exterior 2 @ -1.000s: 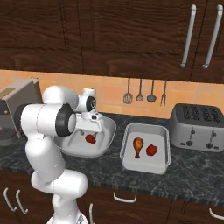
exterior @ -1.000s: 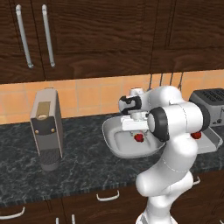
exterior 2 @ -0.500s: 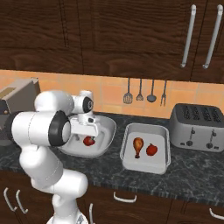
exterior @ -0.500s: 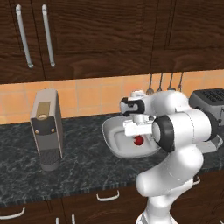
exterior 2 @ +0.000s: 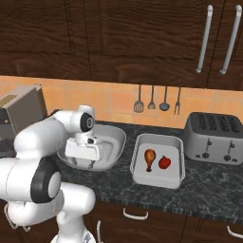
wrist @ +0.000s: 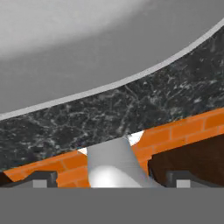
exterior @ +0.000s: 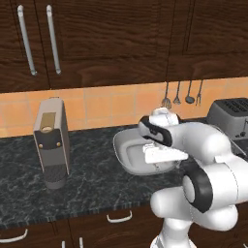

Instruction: Place one bell pepper and one chicken drumstick in each tupperware on the nearby counter, to pack two identical lunches.

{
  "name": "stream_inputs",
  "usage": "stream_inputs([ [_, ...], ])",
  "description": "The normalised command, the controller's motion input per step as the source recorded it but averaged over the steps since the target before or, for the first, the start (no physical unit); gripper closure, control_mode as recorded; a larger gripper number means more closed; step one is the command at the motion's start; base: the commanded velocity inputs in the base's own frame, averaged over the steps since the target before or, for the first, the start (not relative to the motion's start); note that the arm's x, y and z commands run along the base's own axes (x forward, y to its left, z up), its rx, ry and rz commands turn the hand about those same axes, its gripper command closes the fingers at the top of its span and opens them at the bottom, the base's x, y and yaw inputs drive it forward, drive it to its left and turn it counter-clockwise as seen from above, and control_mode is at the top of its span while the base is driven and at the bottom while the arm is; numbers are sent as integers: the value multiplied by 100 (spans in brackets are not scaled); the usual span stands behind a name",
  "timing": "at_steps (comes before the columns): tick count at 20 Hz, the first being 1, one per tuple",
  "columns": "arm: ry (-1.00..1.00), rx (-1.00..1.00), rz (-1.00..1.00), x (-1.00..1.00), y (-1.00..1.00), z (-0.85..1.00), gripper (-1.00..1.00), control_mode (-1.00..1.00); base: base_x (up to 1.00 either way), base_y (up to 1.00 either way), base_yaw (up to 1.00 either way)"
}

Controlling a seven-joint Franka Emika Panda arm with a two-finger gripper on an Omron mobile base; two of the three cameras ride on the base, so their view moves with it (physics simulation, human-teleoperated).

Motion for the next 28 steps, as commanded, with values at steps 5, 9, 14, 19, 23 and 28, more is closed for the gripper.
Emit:
stream_inputs([
  [5,-7,0,2,-100,0,100,-100,-100,0,0,0],
  [9,-21,0,3,-99,-4,100,-100,-100,0,0,0],
  [14,-37,0,7,-100,0,84,-100,-100,0,0,0],
  [19,-22,0,2,-55,0,36,-100,-100,0,0,0],
  [23,1,0,0,-2,0,0,-100,100,-11,0,0],
  [28,0,0,0,0,0,0,-100,100,-100,-12,-9],
])
